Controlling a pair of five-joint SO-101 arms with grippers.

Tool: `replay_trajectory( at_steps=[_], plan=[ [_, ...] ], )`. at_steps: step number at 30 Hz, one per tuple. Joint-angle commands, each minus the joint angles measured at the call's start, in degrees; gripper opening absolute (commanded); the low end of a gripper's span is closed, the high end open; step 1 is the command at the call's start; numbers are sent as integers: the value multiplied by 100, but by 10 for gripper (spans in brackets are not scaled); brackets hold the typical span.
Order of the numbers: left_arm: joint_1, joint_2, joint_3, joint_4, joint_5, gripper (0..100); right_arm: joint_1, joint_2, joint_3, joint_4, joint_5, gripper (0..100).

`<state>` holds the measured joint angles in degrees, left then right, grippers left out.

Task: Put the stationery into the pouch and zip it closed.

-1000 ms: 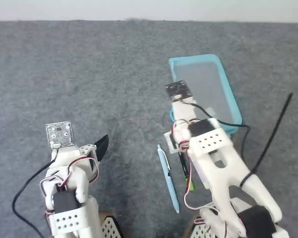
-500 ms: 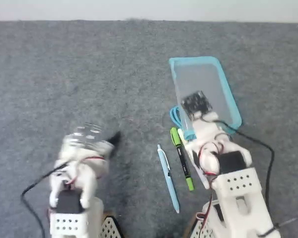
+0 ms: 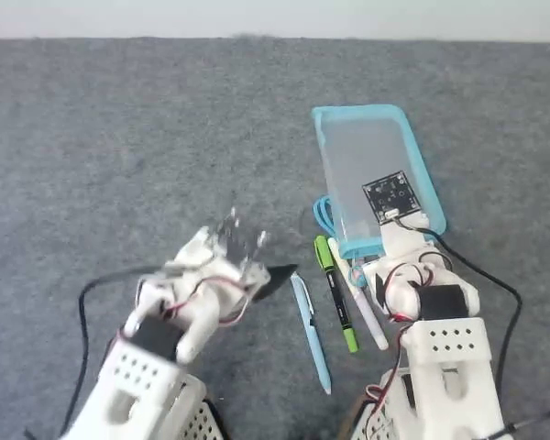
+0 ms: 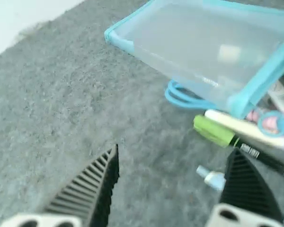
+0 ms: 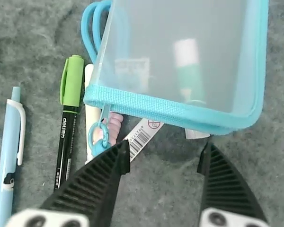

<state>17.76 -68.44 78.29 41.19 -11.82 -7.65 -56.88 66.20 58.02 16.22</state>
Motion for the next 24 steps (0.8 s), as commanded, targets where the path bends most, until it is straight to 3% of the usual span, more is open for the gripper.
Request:
replay_trajectory(
  at_steps=[1,9,24],
  plan=[
    [422,2400,-1446,-686,343,340,110,418,-70,-295,79,237],
    [1143,5556,-2659,-1697,624,340,523,1587,-598,-426,-211,237],
    [1073,6778,-3846,-1723,651,338,593,2308,-835,-593,-229,237]
  ],
)
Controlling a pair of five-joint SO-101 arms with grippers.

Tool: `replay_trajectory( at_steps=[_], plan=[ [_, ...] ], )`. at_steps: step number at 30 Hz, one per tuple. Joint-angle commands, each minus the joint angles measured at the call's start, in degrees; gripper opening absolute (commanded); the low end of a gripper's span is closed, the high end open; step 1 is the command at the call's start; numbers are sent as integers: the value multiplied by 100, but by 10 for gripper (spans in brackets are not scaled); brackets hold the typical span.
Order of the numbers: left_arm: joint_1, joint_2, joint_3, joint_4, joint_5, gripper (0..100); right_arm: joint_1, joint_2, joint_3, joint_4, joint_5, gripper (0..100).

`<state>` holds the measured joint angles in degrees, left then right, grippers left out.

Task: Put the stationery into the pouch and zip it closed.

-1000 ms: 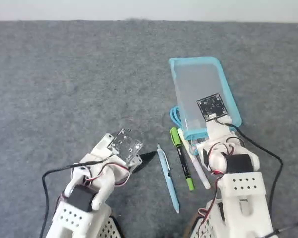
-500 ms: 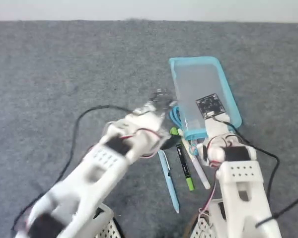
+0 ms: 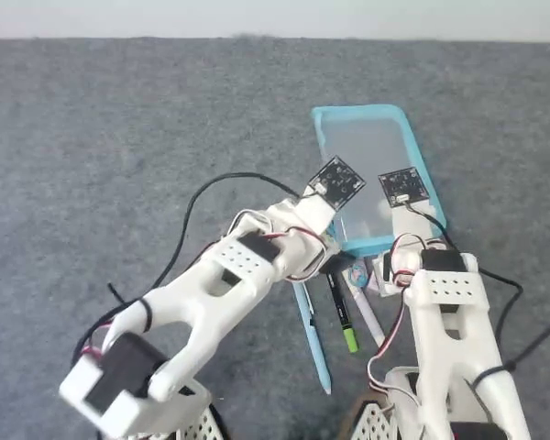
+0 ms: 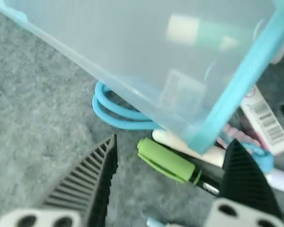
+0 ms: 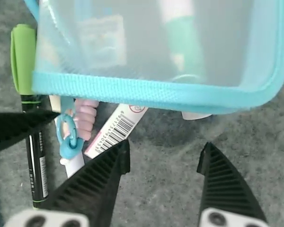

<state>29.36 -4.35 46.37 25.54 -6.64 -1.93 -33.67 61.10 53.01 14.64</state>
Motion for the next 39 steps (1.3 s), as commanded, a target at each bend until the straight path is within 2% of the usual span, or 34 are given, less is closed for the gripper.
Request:
replay_trajectory(
  at_steps=[1,5,11,17,24,31,37,39],
  plan=[
    [-167,519,-760,-158,132,338,22,-13,-325,-92,-70,237],
    [-563,730,-1059,-132,105,338,13,-13,-325,-84,-44,237],
    [-659,730,-1402,-114,88,338,-127,4,-299,-84,-44,237],
    [-1073,1037,-2211,105,88,338,-251,-13,-281,31,-44,237],
    [-1486,1442,-3327,958,-18,341,-514,-13,-281,40,-44,240],
    [-1565,70,-2624,1310,9,341,-470,-22,-281,48,-44,240],
    [-2189,-1380,-1534,1336,387,341,-514,-48,-396,259,-35,240],
    [-2505,-1952,-1209,1635,589,341,-523,-171,-580,426,-35,240]
  ],
)
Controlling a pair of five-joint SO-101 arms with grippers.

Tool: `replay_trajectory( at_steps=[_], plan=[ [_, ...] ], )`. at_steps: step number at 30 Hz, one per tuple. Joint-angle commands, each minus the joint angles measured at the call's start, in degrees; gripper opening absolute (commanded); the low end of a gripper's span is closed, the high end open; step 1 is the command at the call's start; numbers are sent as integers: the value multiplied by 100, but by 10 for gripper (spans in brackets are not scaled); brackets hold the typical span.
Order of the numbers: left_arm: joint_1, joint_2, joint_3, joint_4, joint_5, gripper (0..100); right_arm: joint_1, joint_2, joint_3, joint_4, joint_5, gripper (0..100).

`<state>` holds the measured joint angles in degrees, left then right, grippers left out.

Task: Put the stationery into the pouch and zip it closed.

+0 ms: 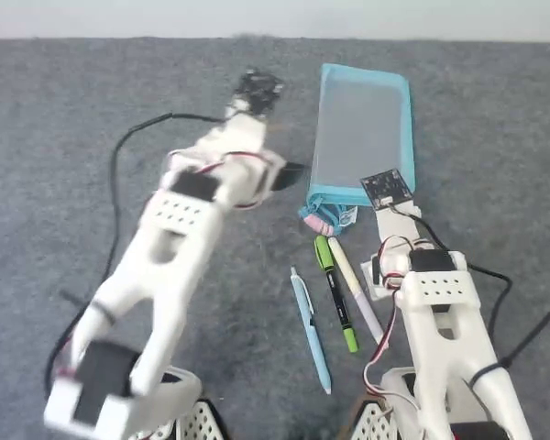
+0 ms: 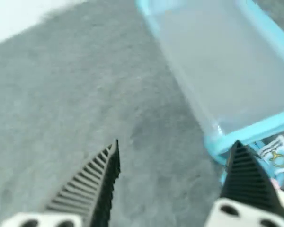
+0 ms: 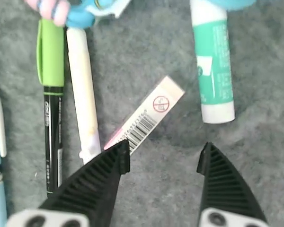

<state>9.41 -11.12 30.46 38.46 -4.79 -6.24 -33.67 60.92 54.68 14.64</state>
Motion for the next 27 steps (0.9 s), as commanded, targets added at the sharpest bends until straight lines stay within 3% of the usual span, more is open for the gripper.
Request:
replay_trajectory(
  at_steps=[1,7,10,18,27],
  plan=[
    [-677,-1574,523,571,510,341,-119,-251,-695,365,-35,240],
    [-1820,-3042,1086,2303,607,341,-1147,-189,-1618,804,158,238],
    [-2321,-3525,1543,2752,598,341,-1701,198,-2048,901,536,238],
    [-2699,-4211,3284,1811,598,341,-2343,1648,-3262,840,897,240],
    [-2699,-4229,3398,1574,589,341,-2352,2993,-4035,831,1266,240]
  ],
)
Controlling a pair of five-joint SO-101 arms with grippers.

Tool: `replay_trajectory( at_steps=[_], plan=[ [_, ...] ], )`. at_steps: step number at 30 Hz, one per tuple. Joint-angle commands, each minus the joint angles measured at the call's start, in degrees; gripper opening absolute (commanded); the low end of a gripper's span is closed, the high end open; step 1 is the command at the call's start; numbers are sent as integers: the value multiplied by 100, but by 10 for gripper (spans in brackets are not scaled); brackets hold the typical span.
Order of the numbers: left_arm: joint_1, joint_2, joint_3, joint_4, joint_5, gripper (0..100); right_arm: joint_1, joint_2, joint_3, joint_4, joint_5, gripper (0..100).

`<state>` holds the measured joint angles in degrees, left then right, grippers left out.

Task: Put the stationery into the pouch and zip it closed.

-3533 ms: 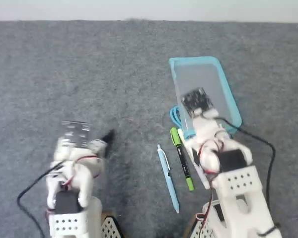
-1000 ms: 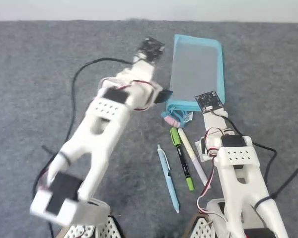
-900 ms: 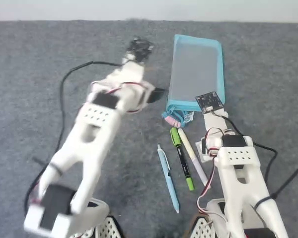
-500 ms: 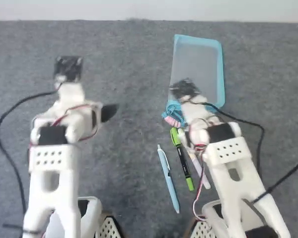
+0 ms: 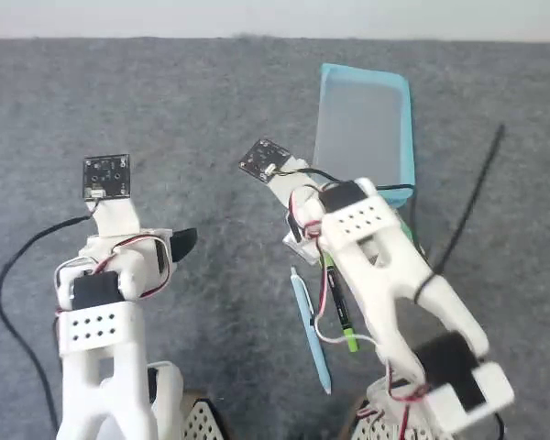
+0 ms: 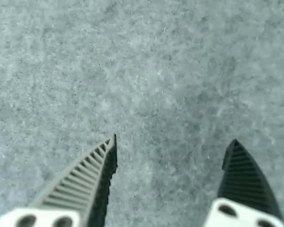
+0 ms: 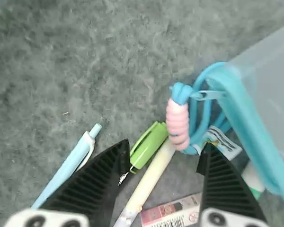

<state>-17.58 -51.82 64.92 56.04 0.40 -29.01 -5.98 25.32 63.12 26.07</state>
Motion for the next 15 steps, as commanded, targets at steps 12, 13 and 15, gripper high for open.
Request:
replay_trajectory(
  at_steps=[12,13,15],
  plan=[
    [0,-158,-40,-158,70,341,22,1692,-1310,-259,79,233],
    [0,-158,-40,-158,70,341,57,1754,-1371,-259,79,217],
    [0,-158,-40,-158,70,341,110,1868,-1451,-268,79,161]
  ],
)
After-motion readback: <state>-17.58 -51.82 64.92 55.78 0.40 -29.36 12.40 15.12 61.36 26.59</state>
